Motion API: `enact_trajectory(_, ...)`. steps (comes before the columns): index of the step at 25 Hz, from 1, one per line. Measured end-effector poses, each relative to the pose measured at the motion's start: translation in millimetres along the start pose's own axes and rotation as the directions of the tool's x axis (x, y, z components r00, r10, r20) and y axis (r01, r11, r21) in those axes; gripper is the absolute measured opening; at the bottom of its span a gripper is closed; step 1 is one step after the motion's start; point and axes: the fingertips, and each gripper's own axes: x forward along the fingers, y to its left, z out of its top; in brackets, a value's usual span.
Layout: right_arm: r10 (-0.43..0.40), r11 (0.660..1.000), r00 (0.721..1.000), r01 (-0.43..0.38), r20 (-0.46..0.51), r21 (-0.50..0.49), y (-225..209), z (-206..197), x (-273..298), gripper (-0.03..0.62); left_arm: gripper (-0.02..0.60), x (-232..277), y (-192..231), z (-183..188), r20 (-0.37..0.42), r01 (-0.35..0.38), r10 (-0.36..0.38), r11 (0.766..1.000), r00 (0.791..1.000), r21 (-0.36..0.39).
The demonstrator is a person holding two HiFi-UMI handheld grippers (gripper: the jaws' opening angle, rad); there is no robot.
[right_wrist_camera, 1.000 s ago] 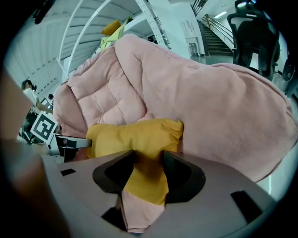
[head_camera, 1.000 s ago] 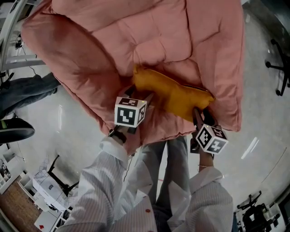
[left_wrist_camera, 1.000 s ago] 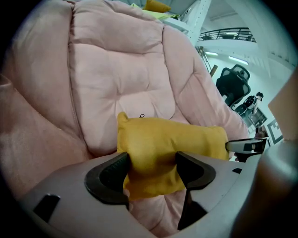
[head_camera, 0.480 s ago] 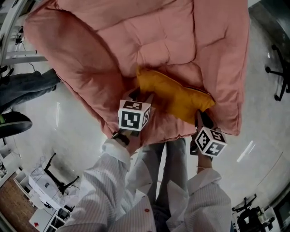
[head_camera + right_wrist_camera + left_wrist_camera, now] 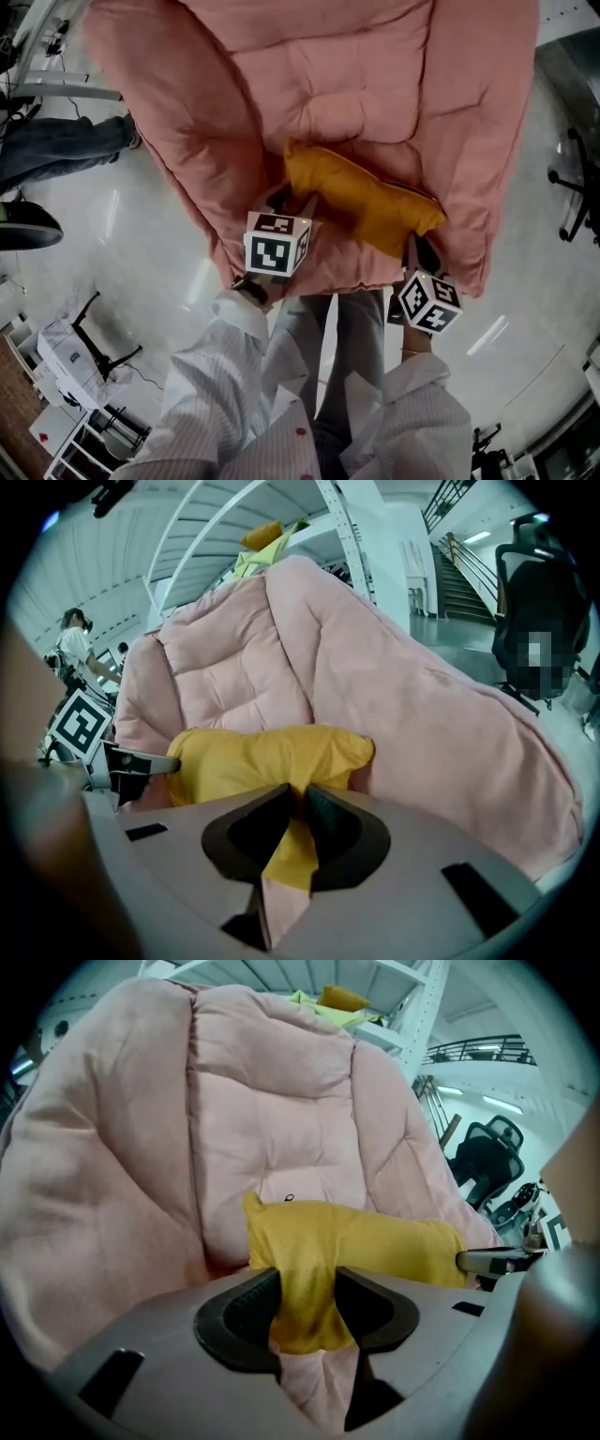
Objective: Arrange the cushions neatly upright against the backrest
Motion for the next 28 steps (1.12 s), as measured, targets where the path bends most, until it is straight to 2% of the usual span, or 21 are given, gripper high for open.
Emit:
enact_trajectory(8,0.059,0.989,0.998,-0.057,0.01,-0.135,14,49,7,0.063,0.196,-30,9,7,0.079,-0.065,0.077,0.988,0.994,-0.142)
enact_trajectory(14,0.136,0.959,0.991,-0.132,-0.001,-0.252,29,95,28,0.063,0.193,-45,20,18,0.128,-0.13,0.171,0.951,0.977,-0.28)
enact_trajectory(18,0.162,0.943,0.987,-0.154,0.003,-0.294,38,119,41,0.063,0.186,-52,25,27,0.161,-0.151,0.219,0.923,0.962,-0.353)
enact_trajectory(28,0.217,0.922,0.976,-0.214,-0.027,-0.323,55,141,78,0.063,0.17,-49,46,38,0.179,-0.2,0.298,0.883,0.938,-0.424)
